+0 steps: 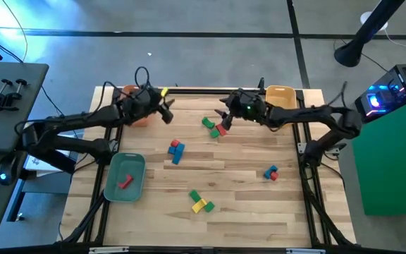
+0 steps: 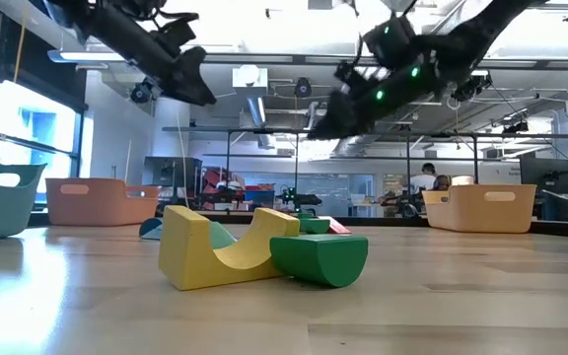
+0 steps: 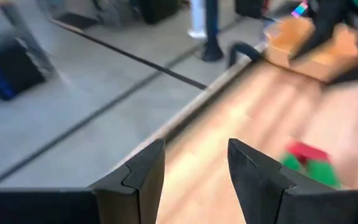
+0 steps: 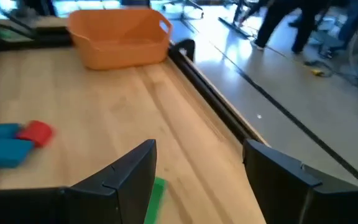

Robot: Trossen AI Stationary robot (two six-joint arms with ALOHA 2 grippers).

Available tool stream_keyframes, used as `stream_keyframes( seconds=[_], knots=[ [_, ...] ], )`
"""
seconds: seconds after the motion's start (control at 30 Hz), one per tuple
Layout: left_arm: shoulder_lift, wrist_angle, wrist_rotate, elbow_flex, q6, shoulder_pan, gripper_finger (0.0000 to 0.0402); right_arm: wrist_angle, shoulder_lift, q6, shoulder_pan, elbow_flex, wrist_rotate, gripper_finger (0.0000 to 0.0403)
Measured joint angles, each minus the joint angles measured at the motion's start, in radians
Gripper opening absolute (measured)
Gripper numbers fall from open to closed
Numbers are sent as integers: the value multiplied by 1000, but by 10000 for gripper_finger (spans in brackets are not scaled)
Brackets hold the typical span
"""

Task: Sort blocks by size
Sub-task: Put the blue half circle block into the orange bin

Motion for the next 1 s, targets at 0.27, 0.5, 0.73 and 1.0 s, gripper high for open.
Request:
stream_keyframes(
  seconds=[0.27, 0.5, 0.73, 1.0],
  knots=[
    [2, -46, 2, -1, -79, -113, 161, -77, -105, -84, 2, 4, 90, 236],
    [1, 4, 28, -1, -166, -205, 161, -84, -95, -16, 0, 2, 7, 236],
    [1, -54, 37, 0, -209, -329, 161, -90, -93, -15, 46, 1, -76, 236],
    [0, -571, 159, 103, -274, -418, 161, -96, -86, -5, 99, 1, -79, 236]
  ],
)
